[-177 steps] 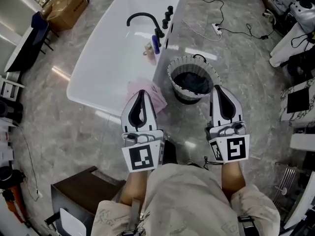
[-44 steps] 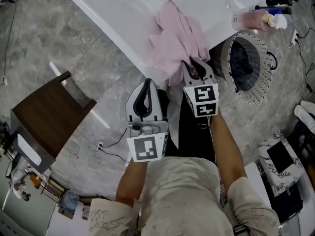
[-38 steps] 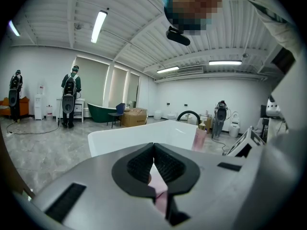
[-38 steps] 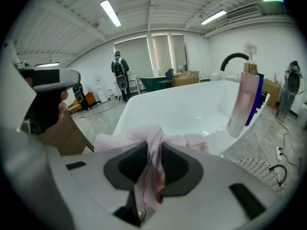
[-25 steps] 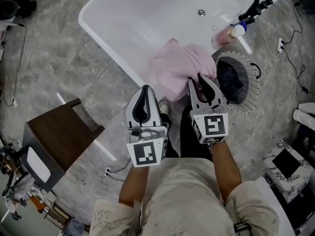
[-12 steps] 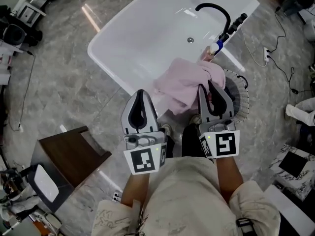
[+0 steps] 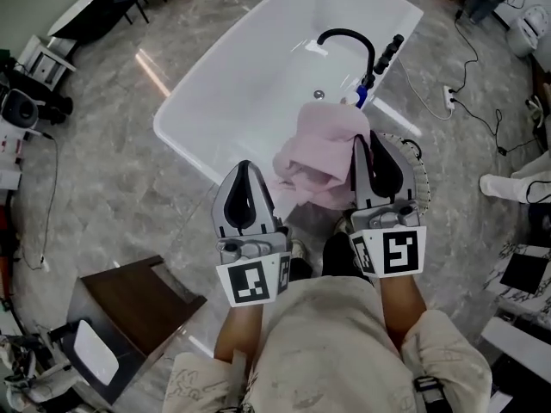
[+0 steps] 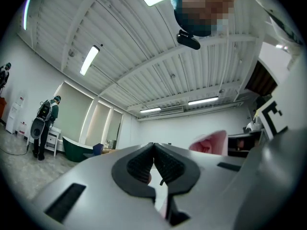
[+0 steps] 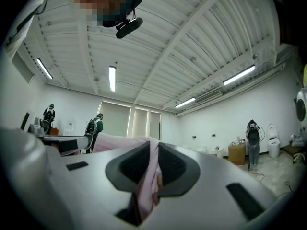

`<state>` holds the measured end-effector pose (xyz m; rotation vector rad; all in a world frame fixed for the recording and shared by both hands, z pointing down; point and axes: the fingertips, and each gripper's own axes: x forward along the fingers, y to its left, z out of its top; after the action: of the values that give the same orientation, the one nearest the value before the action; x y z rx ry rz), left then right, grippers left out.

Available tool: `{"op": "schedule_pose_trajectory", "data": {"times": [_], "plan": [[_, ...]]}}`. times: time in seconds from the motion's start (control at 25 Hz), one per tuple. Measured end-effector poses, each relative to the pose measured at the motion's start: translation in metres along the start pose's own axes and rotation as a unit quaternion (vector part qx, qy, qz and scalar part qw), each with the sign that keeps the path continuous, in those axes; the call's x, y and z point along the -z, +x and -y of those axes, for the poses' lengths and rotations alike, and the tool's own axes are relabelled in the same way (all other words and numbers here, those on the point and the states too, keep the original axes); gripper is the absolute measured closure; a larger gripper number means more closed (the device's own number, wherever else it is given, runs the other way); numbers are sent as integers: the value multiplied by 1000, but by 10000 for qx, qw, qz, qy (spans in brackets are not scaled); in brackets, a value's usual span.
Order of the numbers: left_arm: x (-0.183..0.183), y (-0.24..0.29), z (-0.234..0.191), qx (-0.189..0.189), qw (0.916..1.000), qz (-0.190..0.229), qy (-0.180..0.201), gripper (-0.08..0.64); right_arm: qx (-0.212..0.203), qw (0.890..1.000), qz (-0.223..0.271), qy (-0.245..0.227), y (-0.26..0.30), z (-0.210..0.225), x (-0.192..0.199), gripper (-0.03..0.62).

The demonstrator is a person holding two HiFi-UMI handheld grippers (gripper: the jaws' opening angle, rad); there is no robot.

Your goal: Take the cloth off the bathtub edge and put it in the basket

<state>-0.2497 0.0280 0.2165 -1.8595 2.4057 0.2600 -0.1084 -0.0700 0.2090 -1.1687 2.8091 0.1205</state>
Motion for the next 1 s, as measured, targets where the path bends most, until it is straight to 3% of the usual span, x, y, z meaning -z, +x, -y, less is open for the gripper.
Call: {"op": "schedule_pose_trajectory", "data": {"times": [0.24,0.52,1.0], "plan": [[-24,14,16,304,9991,281,-37,557,349,9972,659,90,-6,30,-63,551],[-57,35,43,786,9963,328,-132,557,831,9864,1404,-214,-23,63,-138,551],[-88,65,129,1873,9817,296,-184,557,2054,9591,1812,-717,-82,150,-204,551]]}}
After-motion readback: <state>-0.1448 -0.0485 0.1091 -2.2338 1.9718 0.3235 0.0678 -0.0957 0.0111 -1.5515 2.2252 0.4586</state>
